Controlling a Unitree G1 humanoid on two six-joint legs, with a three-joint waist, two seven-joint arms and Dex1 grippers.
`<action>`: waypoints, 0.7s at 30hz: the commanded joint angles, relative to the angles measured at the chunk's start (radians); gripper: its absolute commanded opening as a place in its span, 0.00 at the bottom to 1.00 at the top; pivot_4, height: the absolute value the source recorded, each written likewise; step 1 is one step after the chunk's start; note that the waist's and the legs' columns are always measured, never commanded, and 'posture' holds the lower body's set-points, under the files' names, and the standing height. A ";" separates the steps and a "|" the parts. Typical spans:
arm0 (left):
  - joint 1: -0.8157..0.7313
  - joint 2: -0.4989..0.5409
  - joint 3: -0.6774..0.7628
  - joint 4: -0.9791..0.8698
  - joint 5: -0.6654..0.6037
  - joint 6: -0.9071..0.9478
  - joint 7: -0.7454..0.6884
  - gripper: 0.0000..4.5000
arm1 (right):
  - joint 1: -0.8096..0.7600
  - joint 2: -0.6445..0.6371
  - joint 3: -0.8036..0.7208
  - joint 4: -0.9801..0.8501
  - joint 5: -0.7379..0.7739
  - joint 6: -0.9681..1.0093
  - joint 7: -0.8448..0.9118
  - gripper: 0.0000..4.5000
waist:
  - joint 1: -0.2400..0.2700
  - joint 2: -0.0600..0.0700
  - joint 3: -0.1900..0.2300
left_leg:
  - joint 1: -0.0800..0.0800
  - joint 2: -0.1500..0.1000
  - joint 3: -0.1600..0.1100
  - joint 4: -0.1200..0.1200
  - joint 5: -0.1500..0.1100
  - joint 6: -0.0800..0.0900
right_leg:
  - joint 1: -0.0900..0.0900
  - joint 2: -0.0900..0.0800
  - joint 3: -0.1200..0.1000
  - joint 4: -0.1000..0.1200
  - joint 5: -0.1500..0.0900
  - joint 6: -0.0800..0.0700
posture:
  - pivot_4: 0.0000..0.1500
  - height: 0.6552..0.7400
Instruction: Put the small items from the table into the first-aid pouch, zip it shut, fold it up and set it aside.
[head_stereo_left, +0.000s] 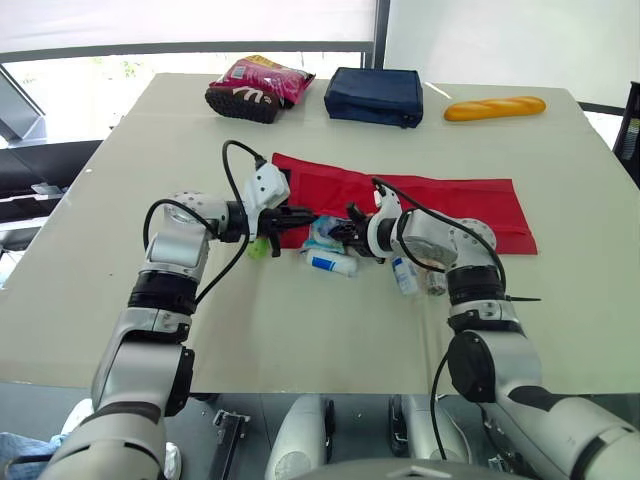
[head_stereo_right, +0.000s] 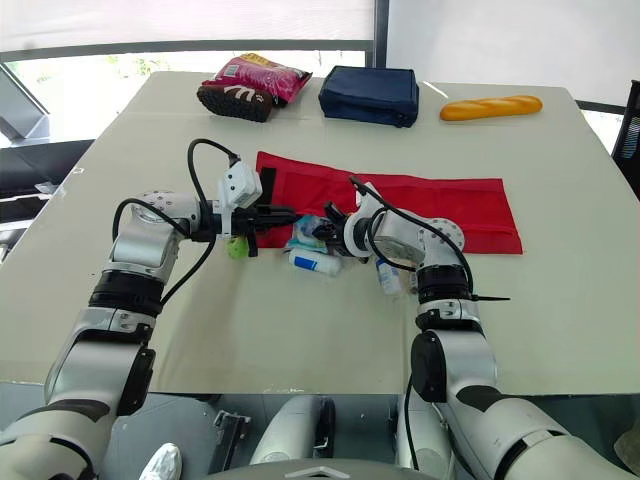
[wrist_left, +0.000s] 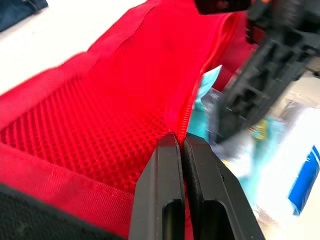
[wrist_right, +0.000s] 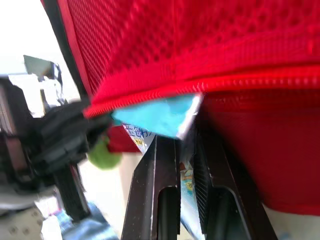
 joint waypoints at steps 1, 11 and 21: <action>-0.003 0.016 0.012 -0.034 -0.021 -0.005 -0.010 0.03 | -0.044 0.009 -0.028 -0.043 -0.012 -0.040 0.054 0.01 | -0.001 0.000 0.000 | 0.000 0.000 0.000 0.000 0.000 0.000 | 0.000 0.000 0.000 0.000 0.000 0.000 | 1.00 0.72; -0.006 0.006 0.005 -0.028 -0.035 0.000 -0.004 0.03 | 0.014 0.117 -0.001 -0.163 -0.088 -0.175 0.143 0.01 | -0.016 0.000 0.000 | 0.000 0.000 0.000 0.000 0.000 0.000 | 0.000 0.000 0.000 0.000 0.000 0.000 | 1.00 0.72; -0.034 -0.024 0.014 -0.005 -0.073 0.050 0.009 0.03 | 0.072 0.192 0.107 -0.226 -0.120 -0.282 0.209 0.01 | -0.019 0.000 0.000 | 0.000 0.000 0.001 -0.001 0.000 0.000 | -0.001 0.000 0.001 0.000 0.000 0.000 | 1.00 0.72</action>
